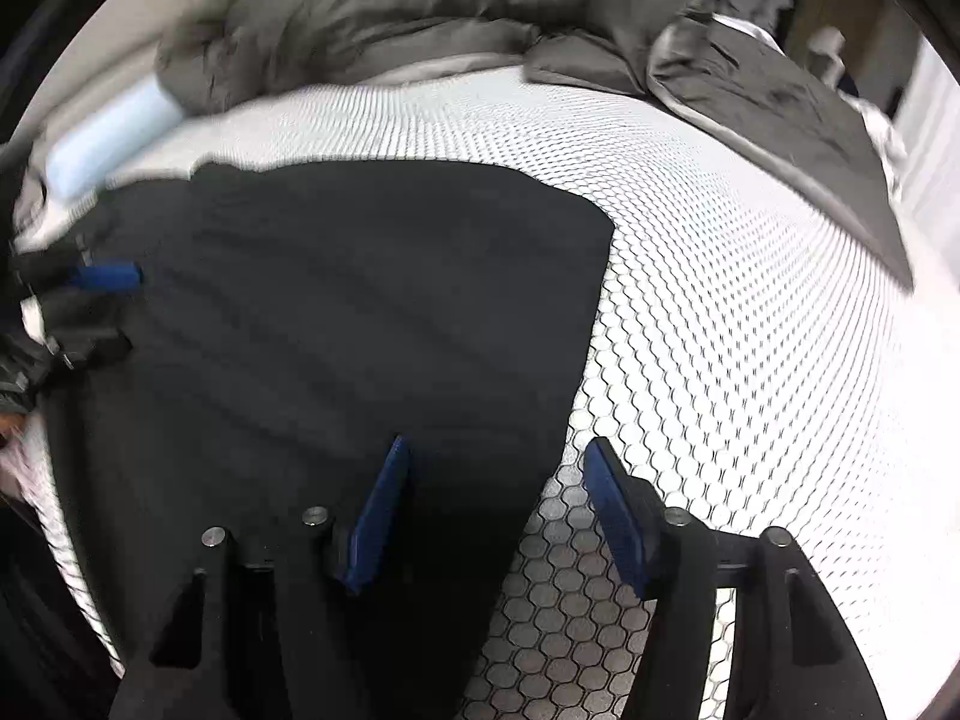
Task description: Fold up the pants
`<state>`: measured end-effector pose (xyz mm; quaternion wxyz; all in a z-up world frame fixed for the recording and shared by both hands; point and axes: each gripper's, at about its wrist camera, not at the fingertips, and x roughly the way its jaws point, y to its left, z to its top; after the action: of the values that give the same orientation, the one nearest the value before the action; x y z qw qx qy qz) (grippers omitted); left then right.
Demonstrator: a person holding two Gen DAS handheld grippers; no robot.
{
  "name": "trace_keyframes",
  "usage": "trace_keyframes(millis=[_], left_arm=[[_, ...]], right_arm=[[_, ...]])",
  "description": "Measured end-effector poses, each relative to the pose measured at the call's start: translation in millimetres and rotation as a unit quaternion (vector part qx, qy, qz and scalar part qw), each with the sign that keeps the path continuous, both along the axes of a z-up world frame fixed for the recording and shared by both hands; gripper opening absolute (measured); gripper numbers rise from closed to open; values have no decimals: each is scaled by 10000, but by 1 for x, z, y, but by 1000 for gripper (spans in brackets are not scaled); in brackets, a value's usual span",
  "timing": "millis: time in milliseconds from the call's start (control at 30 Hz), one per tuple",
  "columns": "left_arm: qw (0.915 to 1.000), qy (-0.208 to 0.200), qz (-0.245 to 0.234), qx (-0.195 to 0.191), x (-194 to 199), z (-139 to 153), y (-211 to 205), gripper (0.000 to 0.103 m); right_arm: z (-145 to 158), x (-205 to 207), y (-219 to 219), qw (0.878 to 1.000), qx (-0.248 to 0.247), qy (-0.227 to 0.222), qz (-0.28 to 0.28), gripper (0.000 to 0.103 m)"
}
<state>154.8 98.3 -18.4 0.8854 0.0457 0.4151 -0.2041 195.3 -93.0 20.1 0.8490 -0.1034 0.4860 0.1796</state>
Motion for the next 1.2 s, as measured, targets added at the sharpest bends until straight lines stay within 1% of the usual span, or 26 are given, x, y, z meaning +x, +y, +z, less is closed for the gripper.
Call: trace_keyframes(millis=[33, 100, 133, 200, 267, 333, 367, 400, 433, 467, 500, 533, 567, 600, 633, 667, 700, 733, 800, 867, 933, 1033, 1067, 1133, 1167, 1200], left_arm=[[10000, -59, 77, -4, -3, 6, 3, 55], [9990, -350, 250, -119, -16, 23, 10, 55], [9984, -435, 305, -211, -23, 28, 13, 58], [9971, -479, 393, -443, -39, 30, 18, 65], [9977, -371, 326, -461, -49, 22, 16, 69], [9995, -123, 220, -169, -49, 7, 7, 69], [9994, -29, 248, 252, -46, -4, 1, 69], [9989, -24, 238, 409, -45, -10, -2, 74], [9987, -22, 235, 441, -45, -13, -2, 77], [9990, 9, 256, 358, -43, -13, 1, 77], [9992, 38, 267, 279, -42, -13, 3, 77], [9994, 71, 280, 209, -41, -12, 5, 77], [9994, 85, 288, 198, -40, -13, 5, 77], [9993, 84, 290, 218, -39, -14, 4, 78], [9992, 74, 290, 247, -40, -16, 2, 78], [9993, 63, 283, 254, -38, -15, 1, 78], [9993, 57, 290, 249, -37, -15, -1, 78], [9993, 48, 296, 230, -36, -15, -1, 78], [9993, 22, 306, 191, -35, -13, -6, 78], [9994, 50, 297, 175, -30, -14, -13, 78], [9995, 83, 268, 128, -26, -14, -22, 78], [9999, 125, 119, 9, -18, -12, -41, 78], [9999, 131, 61, -29, -17, -12, -51, 78], [9998, 166, 78, 51, -13, -14, -62, 78], [9998, 149, 101, 117, -12, -14, -66, 78], [9998, 152, 104, 105, -11, -12, -67, 78]], right_arm=[[3, -4, -4, 9999, 128, 13, -62, 62], [13, -7, -14, 9986, 509, -14, -156, 63], [18, -13, -22, 9964, 823, -4, -203, 64], [24, -24, -34, 9911, 1296, 54, -286, 75], [22, -35, -41, 9868, 1574, 221, -322, 75], [10, -38, -39, 9851, 1641, 447, -257, 75], [6, -33, -37, 9849, 1634, 519, -259, 75], [0, -29, -36, 9824, 1747, 586, -303, 75], [-4, -25, -37, 9790, 1901, 638, -379, 75], [-9, -17, -41, 9736, 2107, 711, -513, 75], [-10, -9, -44, 9665, 2365, 757, -655, 73], [-10, -2, -49, 9575, 2664, 787, -778, 68], [-11, 4, -50, 9499, 2880, 881, -839, 58], [-15, 9, -51, 9424, 3057, 984, -937, 50], [-15, 11, -51, 9401, 3105, 999, -989, 40], [-18, 13, -50, 9409, 3060, 1002, -1051, 18], [-18, 15, -49, 9419, 3014, 1014, -1086, 13], [-14, 17, -50, 9420, 3048, 930, -1054, 11], [-1, 14, -51, 9431, 3111, 672, -966, 9], [10, 17, -52, 9429, 3174, 531, -864, 9], [14, 24, -59, 9423, 3199, 471, -861, 9], [15, 35, -75, 9449, 3073, 419, -1045, 9], [14, 37, -80, 9470, 2988, 383, -1113, 9], [5, 41, -85, 9553, 2658, 418, -1227, 11], [4, 43, -84, 9590, 2457, 498, -1321, 18], [0, 43, -85, 9617, 2278, 581, -1410, 22]])
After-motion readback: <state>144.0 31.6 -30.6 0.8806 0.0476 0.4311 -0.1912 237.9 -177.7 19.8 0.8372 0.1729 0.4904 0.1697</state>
